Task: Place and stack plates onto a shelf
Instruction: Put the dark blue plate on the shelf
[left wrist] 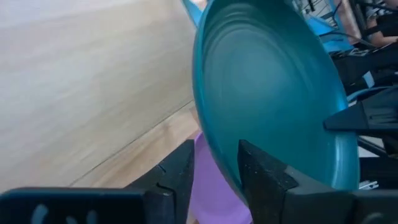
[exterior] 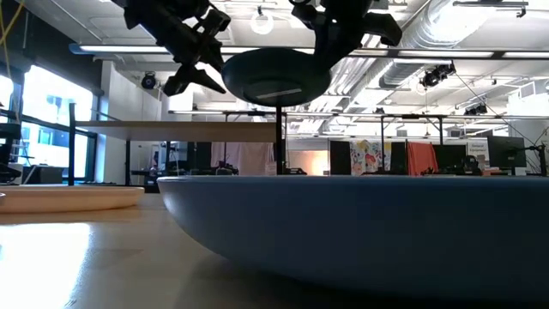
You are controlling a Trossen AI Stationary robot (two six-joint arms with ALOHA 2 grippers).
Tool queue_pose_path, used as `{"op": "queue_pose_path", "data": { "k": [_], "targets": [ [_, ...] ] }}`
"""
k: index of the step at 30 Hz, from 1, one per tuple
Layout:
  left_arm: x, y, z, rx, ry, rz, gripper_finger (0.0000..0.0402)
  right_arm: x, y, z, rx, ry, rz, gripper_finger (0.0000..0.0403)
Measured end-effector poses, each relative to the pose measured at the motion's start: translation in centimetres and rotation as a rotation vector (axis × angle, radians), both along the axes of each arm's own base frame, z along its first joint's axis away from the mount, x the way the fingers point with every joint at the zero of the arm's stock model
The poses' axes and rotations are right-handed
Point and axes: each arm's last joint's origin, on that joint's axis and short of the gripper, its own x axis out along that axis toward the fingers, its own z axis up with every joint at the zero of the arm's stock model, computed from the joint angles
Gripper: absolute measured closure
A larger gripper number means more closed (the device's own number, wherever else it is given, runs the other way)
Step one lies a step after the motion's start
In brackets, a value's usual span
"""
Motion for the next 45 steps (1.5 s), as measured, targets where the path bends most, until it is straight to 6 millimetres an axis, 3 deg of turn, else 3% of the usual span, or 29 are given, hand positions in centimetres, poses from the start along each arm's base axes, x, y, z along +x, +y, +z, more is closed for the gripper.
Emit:
{"op": "queue_pose_path", "data": {
  "k": [7, 18, 28, 34, 45],
  "targets": [
    [0.1, 0.1, 0.1, 0.01, -0.015, -0.002, 0.0348, 0.3, 0.0, 0.2, 0.005, -0.033, 0.004, 0.0403],
    [0.1, 0.1, 0.2, 0.052, -0.008, -0.021, 0.0389, 0.4, 0.1, 0.2, 0.003, -0.045, 0.008, 0.0403],
    [0.0, 0.2, 0.2, 0.065, -0.003, -0.01, 0.0396, 0.6, 0.3, 0.4, -0.059, -0.068, -0.016, 0.0402],
    [0.0, 0.1, 0.1, 0.059, -0.002, -0.019, 0.0396, 0.7, 1.1, 0.4, -0.056, -0.081, 0.003, 0.0402],
    [0.1, 0.1, 0.2, 0.059, -0.006, -0.018, 0.0396, 0.5, 0.9, 0.4, -0.024, -0.088, -0.067, 0.0402]
  ]
}}
